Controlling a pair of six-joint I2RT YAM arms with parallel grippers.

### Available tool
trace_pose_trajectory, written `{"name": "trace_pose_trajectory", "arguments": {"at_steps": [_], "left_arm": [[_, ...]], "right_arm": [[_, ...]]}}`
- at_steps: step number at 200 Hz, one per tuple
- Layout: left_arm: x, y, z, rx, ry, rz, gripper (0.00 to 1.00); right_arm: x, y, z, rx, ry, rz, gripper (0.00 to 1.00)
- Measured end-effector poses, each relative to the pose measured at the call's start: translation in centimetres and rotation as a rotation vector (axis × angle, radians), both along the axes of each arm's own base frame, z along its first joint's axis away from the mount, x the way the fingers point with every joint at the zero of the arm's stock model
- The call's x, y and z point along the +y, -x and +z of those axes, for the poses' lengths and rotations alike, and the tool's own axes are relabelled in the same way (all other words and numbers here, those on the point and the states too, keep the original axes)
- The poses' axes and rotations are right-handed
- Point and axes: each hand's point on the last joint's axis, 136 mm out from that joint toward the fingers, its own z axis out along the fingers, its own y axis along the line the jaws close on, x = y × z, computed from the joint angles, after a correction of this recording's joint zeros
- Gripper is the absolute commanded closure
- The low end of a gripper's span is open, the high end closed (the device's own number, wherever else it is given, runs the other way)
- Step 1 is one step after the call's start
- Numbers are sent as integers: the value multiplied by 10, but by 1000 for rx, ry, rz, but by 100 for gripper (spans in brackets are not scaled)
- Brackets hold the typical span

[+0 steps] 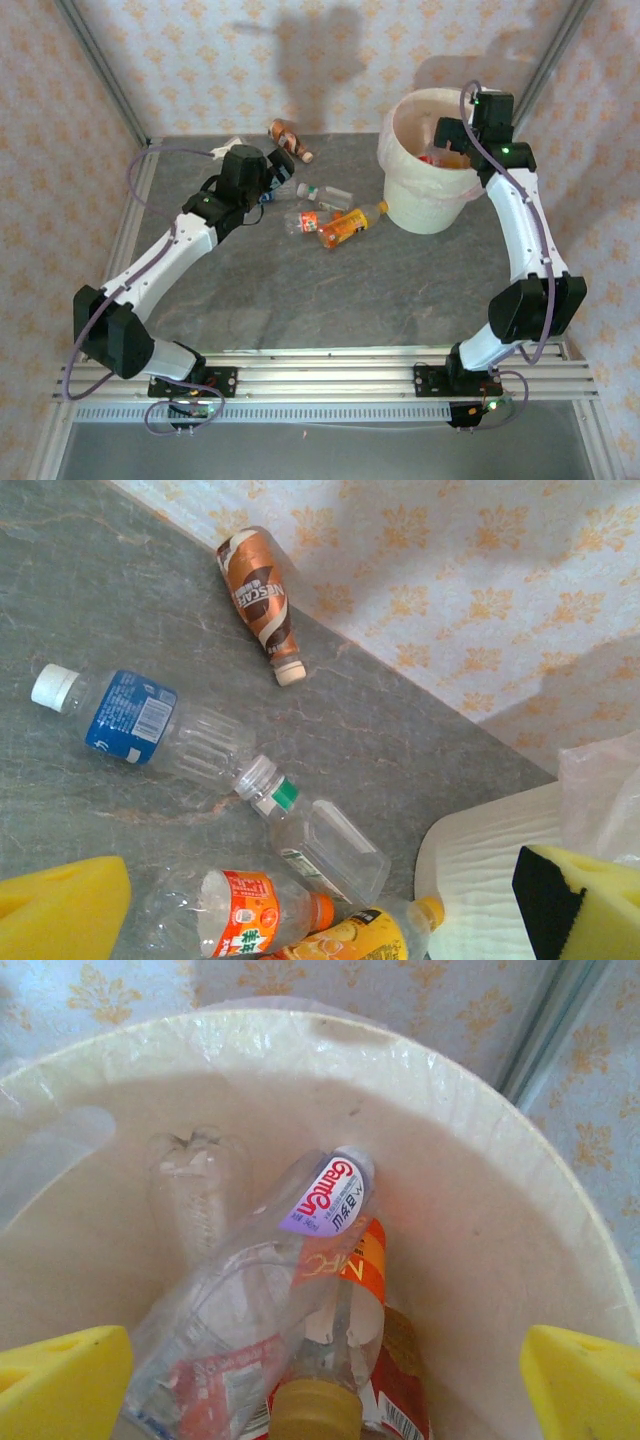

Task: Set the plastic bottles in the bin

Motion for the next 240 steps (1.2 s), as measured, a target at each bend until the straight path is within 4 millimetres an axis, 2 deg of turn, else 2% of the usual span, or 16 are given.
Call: {"name": "trace_pose_trajectory", "arguments": {"at_steps": [25,47,75,139,192,207,222,240], "left_arm": [[-4,-3,-7,19,0,-12,0],[-4,-3,-10,29,-4,-13,0],[-1,-2,-12,39,-9,-6,0],[3,-3,-14,47,-9,1,0],[2,-4,-13,49,-8,-2,0],[2,-5,-14,50,-8,-1,0],[1,-8,-15,57,-10,-3,0],[-1,-11,-16,64,-11,-5,0]], "right_arm": [[9,-21,5,-1,-33,34,1],[12,-29,-9,39,-47,46,1],[11,-21,-27,117,-39,40,1],[19,5,-18,154,8,145,1],[19,18,-29,231,51,185,2],[18,16,-30,237,56,175,10],[16,10,-31,235,54,161,25],[14,0,-28,224,49,140,32]]}}
